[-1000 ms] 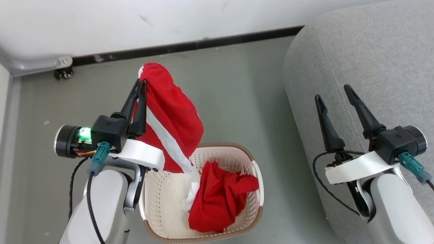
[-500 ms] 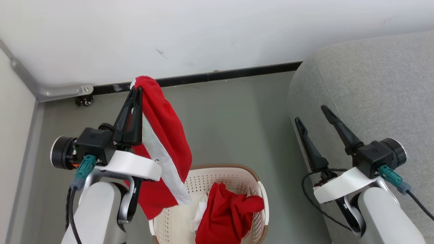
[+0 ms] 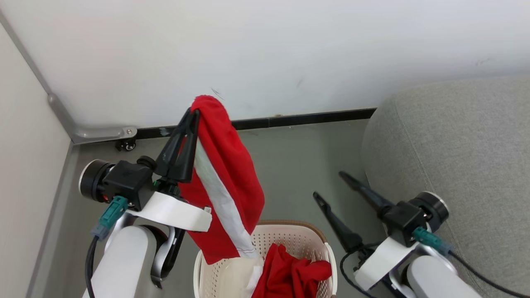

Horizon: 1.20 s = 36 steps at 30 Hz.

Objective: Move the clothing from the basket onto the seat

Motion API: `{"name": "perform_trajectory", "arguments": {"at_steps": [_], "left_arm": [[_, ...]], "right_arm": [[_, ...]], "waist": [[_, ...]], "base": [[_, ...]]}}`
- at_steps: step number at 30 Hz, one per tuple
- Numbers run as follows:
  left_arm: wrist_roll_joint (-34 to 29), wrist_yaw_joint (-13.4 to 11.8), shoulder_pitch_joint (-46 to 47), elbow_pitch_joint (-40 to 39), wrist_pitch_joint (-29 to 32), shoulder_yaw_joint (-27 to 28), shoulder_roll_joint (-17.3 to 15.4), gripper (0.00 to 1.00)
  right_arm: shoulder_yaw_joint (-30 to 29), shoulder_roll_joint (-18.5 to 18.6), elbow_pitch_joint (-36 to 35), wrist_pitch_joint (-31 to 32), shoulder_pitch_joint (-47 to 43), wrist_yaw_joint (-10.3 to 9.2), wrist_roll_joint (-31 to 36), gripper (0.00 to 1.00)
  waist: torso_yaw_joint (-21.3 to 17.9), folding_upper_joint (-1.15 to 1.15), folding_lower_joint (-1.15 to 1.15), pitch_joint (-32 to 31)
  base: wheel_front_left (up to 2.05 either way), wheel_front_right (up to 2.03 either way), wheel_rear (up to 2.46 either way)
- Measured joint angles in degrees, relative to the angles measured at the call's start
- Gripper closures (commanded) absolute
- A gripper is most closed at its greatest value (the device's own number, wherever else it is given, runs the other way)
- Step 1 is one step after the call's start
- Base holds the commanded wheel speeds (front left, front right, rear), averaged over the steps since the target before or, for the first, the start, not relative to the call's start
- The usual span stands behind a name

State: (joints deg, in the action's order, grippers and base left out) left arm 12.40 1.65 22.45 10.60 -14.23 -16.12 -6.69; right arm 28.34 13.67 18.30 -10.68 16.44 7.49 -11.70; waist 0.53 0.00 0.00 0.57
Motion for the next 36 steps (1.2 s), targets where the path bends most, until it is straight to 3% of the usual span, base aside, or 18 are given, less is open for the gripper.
{"name": "perform_trajectory", "arguments": {"at_steps": [5,20,36], "left_arm": [[0.0,1.98,0.36,-1.23,0.0,-1.6,0.3,1.0],[0.01,3.47,2.29,-2.53,-0.42,-5.44,1.76,1.0],[0.42,4.48,2.68,-3.65,-0.42,-9.35,2.98,1.0]], "right_arm": [[5.26,2.02,-1.32,1.58,0.22,0.0,-1.63,0.0],[17.27,6.3,-3.81,5.28,4.61,0.0,-8.24,0.0],[20.64,8.44,-3.36,7.17,9.95,0.0,-14.4,0.0]], "waist": [[0.82,0.0,0.0,-1.39],[2.4,0.0,0.0,-4.04],[4.31,0.0,0.0,-5.21]], "base": [[0.0,0.0,0.0],[0.0,0.0,0.0],[0.0,0.0,0.0]]}}
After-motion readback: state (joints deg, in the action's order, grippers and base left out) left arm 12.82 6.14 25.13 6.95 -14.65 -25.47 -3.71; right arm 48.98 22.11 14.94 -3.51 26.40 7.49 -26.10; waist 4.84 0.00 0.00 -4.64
